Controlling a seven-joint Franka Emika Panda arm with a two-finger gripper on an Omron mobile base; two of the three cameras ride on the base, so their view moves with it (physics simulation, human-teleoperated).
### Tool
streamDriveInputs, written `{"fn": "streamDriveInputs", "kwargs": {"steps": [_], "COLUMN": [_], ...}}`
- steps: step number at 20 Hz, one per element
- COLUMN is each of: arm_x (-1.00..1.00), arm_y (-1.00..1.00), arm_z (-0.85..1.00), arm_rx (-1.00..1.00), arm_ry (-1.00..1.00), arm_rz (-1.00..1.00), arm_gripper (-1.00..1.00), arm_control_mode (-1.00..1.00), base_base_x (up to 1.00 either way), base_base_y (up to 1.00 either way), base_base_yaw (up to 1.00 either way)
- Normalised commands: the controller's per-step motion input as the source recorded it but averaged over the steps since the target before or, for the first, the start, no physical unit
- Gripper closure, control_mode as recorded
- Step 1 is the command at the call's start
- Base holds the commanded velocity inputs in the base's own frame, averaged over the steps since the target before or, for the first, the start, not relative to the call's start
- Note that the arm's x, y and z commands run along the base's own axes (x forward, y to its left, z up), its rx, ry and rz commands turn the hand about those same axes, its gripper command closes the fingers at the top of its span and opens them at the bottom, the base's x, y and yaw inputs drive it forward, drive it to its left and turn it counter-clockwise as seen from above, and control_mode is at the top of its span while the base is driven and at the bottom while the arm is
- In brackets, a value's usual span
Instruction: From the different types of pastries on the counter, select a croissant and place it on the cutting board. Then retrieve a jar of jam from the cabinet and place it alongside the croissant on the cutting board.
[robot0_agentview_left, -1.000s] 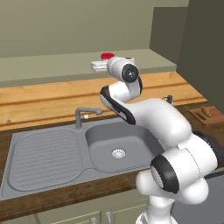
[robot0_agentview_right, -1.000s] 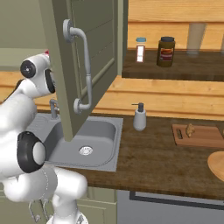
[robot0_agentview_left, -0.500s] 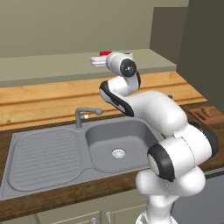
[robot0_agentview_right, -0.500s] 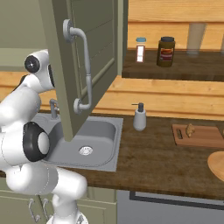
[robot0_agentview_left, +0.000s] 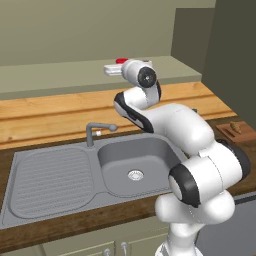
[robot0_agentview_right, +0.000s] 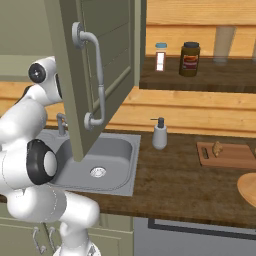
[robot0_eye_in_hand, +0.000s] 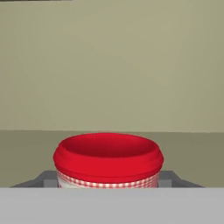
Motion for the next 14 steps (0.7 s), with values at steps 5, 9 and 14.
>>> {"fn": "streamDriveInputs", "kwargs": {"steps": [5,9,14], "arm_x": [0.00,-0.01,-0.02], "arm_y": [-0.05,0.00,0.00], "arm_z": [0.00,0.00,0.01], "arm_rx": [0.00,0.00,0.00], "arm_ry": [0.00,0.00,0.00], "arm_rz": [0.00,0.00,0.00], "arm_gripper": [1.00,1.00,1.00], "arm_control_mode": [-1.00,-1.00,-1.00], "base_base_x": [0.00,0.00,0.00], "base_base_y": [0.00,0.00,0.00], "base_base_yaw": [0.00,0.00,0.00]}}
